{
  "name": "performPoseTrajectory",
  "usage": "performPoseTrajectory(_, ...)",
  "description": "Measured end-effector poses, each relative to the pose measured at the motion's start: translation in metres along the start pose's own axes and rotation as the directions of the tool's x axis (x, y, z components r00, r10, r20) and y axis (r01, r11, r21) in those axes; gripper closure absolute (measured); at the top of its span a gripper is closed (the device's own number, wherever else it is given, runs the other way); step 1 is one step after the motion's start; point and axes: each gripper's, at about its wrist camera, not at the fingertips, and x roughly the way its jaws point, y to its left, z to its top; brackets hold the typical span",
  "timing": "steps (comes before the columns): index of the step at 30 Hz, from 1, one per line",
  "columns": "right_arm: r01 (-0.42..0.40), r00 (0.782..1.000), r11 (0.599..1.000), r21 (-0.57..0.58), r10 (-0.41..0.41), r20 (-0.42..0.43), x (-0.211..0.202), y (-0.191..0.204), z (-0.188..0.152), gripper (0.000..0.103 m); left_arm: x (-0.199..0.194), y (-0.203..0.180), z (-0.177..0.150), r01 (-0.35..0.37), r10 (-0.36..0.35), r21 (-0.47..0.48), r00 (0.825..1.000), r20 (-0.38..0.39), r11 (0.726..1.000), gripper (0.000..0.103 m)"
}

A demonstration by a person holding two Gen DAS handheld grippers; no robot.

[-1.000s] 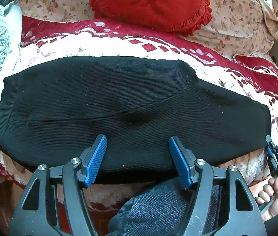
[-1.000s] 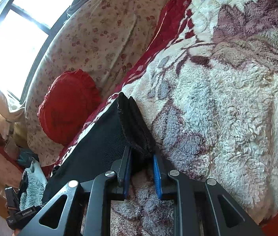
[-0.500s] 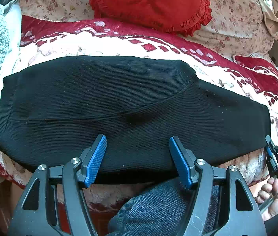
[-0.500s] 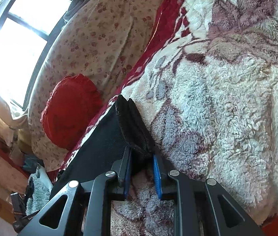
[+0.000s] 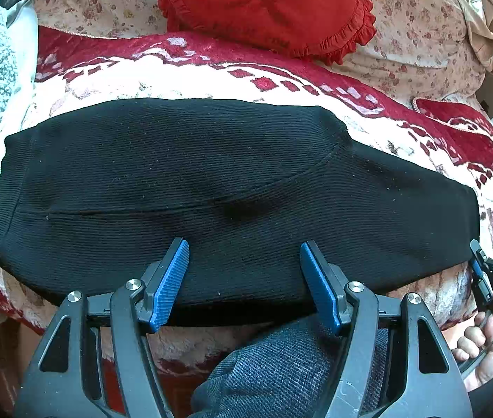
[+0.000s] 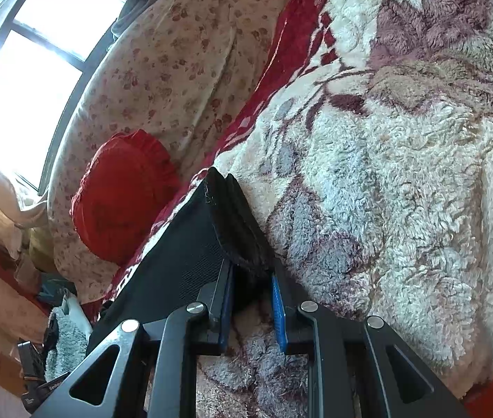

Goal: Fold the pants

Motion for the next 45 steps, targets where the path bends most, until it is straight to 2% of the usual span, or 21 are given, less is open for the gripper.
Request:
performPoseTrajectory(29,-0.006,1.0,1.0,-0.002,0.006,0.008,-0.005,0.002,-0.001,0.085,0.0,0.001,0.0,0.003,-0.003,-0.002,1.0,0.0,1.0,0.036)
performPoseTrajectory(45,-0.014,0.998,1.0,-0.027,0.016,0.053,-0.017,0.012,0.004,0.093,0.0,-0.001,0.0,0.007,-0.007,-0.005,1.0,0.001,1.0,0.036)
